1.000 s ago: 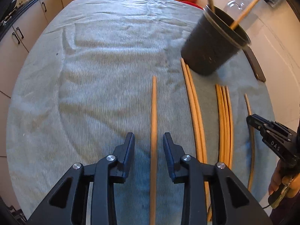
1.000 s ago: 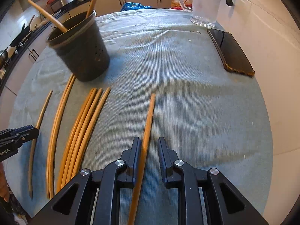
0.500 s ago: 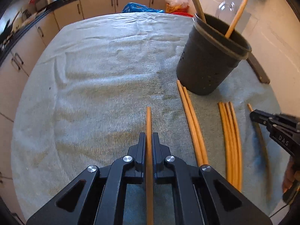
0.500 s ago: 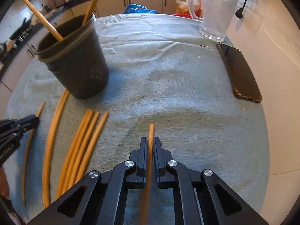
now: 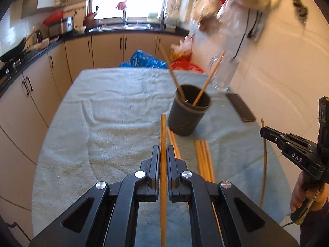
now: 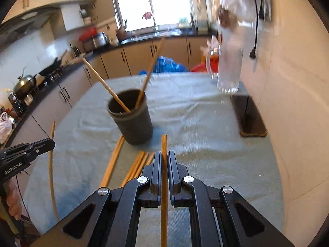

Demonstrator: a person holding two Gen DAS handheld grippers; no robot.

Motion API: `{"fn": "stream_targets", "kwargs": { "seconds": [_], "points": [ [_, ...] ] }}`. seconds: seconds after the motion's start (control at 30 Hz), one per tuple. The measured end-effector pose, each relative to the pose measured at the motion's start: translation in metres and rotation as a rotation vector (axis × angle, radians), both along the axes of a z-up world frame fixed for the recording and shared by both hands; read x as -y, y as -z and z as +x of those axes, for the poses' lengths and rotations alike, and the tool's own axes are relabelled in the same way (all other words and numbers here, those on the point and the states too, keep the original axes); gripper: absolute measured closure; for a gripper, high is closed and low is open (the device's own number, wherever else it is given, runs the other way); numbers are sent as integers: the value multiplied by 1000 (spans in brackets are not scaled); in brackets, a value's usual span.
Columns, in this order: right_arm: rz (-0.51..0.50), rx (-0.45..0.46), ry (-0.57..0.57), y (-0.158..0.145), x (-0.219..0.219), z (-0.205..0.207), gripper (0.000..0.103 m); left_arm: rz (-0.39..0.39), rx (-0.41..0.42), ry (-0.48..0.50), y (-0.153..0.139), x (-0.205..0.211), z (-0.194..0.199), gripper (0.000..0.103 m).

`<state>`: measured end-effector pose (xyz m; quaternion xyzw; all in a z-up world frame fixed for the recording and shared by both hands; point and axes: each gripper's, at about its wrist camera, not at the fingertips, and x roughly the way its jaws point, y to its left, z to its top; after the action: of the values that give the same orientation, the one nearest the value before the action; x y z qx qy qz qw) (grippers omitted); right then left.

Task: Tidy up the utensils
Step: 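Lift the left tool's chopstick over the black cup while the right tool carries its chopstick there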

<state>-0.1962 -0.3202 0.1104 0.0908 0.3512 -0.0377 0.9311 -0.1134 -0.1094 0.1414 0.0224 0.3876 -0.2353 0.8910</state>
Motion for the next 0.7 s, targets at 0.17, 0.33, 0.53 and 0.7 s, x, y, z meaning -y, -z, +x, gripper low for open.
{"fn": "stream_targets", "kwargs": {
  "seconds": [0.17,0.33,0.53,0.7],
  "points": [
    [-14,71,5,-19,-4,-27,97,-1,87,5,-15,-9,-34,97],
    [-25,124,4,-33,-12,-51,97,-10,145,5,-23,-15,-56,97],
    [-38,161,9,-41,-16,-70,97,2,196,0,-31,-24,-77,97],
    [-45,178,5,-46,-19,-81,97,-1,211,-5,-36,-30,-89,97]
  ]
}}
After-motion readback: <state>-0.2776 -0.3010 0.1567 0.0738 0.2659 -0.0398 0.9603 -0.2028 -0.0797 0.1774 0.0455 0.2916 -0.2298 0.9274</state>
